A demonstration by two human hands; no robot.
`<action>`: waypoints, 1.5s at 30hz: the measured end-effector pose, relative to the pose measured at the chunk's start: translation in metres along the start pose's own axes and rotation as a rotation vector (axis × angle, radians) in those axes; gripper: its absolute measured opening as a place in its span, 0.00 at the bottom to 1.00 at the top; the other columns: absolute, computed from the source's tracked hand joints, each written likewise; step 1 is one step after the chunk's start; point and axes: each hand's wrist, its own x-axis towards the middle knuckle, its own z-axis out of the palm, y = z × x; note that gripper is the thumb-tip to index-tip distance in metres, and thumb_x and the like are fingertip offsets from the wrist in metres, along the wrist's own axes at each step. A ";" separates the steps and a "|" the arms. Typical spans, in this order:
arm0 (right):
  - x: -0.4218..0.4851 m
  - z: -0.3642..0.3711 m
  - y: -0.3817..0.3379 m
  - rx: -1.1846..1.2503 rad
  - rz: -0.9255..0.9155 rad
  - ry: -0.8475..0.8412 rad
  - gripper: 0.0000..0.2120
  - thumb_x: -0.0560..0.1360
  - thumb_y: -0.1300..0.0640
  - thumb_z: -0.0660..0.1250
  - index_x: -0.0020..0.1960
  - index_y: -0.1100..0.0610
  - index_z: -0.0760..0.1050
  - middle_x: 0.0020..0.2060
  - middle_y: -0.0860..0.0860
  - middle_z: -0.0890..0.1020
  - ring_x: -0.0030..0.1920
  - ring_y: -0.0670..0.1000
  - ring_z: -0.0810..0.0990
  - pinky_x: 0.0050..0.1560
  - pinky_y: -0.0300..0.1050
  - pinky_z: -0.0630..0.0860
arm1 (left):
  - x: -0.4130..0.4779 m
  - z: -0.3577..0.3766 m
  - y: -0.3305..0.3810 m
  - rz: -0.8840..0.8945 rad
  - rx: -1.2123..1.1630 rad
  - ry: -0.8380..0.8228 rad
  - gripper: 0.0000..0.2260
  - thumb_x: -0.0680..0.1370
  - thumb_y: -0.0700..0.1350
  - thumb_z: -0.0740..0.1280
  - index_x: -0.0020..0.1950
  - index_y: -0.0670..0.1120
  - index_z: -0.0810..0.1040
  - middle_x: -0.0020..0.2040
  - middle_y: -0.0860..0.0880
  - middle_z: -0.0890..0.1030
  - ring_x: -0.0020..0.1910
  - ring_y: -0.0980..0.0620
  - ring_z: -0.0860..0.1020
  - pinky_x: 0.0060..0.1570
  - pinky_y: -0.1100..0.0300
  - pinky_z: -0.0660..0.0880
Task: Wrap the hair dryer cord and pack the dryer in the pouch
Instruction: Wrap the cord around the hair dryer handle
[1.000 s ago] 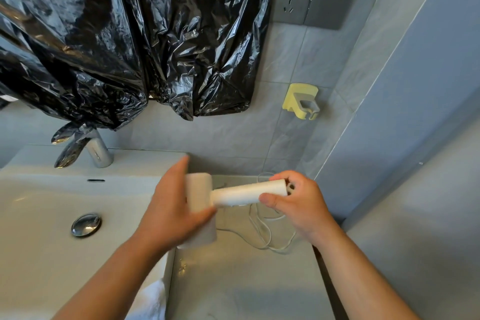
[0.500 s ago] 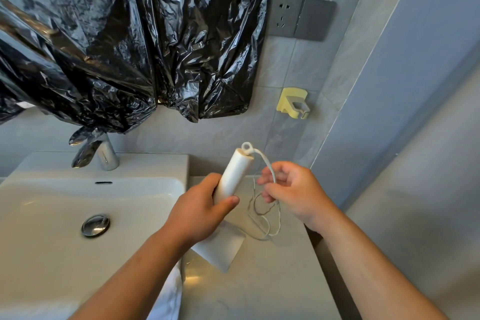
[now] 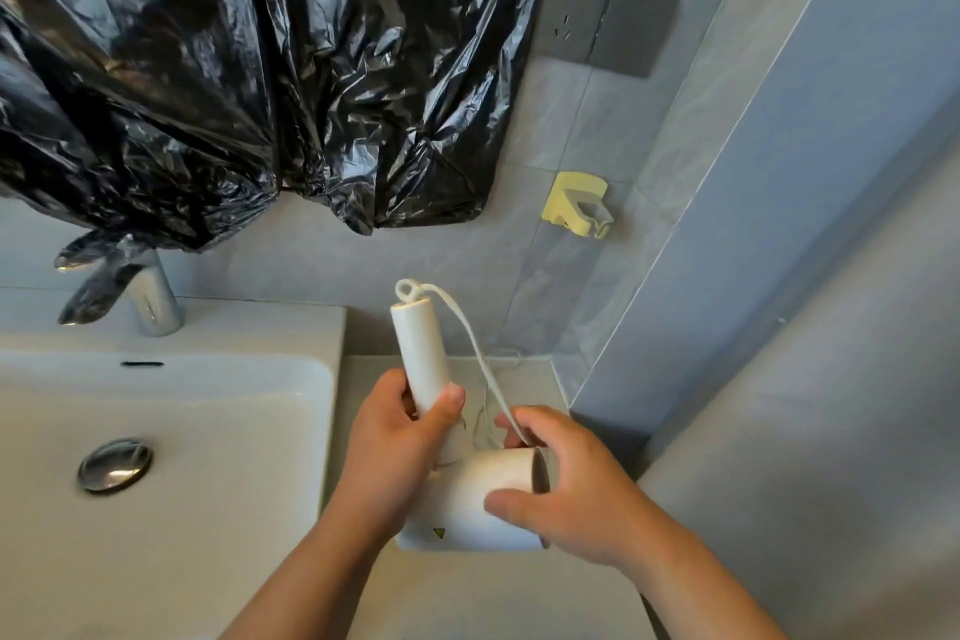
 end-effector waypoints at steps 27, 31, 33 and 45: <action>-0.045 0.045 0.146 0.157 -0.413 0.033 0.41 0.53 0.54 0.77 0.66 0.47 0.73 0.46 0.46 0.83 0.41 0.45 0.82 0.32 0.35 0.74 | -0.043 -0.009 -0.124 1.305 1.346 0.064 0.40 0.69 0.67 0.69 0.75 0.46 0.66 0.74 0.44 0.71 0.75 0.42 0.65 0.73 0.36 0.58; -0.050 0.040 0.129 0.086 -0.432 0.028 0.39 0.53 0.53 0.77 0.63 0.42 0.73 0.54 0.42 0.82 0.55 0.40 0.80 0.52 0.34 0.74 | -0.042 -0.005 -0.113 1.233 1.450 -0.054 0.44 0.61 0.72 0.70 0.70 0.48 0.70 0.54 0.49 0.81 0.51 0.45 0.80 0.56 0.49 0.74; -0.050 0.039 0.125 0.120 -0.441 0.006 0.36 0.52 0.51 0.76 0.60 0.43 0.75 0.52 0.43 0.83 0.54 0.41 0.81 0.51 0.34 0.75 | -0.043 -0.003 -0.114 1.218 1.415 -0.066 0.38 0.60 0.71 0.70 0.61 0.48 0.74 0.42 0.51 0.80 0.38 0.46 0.80 0.40 0.54 0.74; -0.024 0.045 0.147 0.927 -0.462 -0.121 0.39 0.52 0.39 0.80 0.60 0.53 0.78 0.52 0.55 0.83 0.51 0.56 0.81 0.45 0.48 0.79 | -0.046 0.005 -0.123 1.241 1.211 0.026 0.22 0.67 0.67 0.67 0.41 0.48 0.73 0.30 0.55 0.77 0.27 0.46 0.75 0.28 0.59 0.63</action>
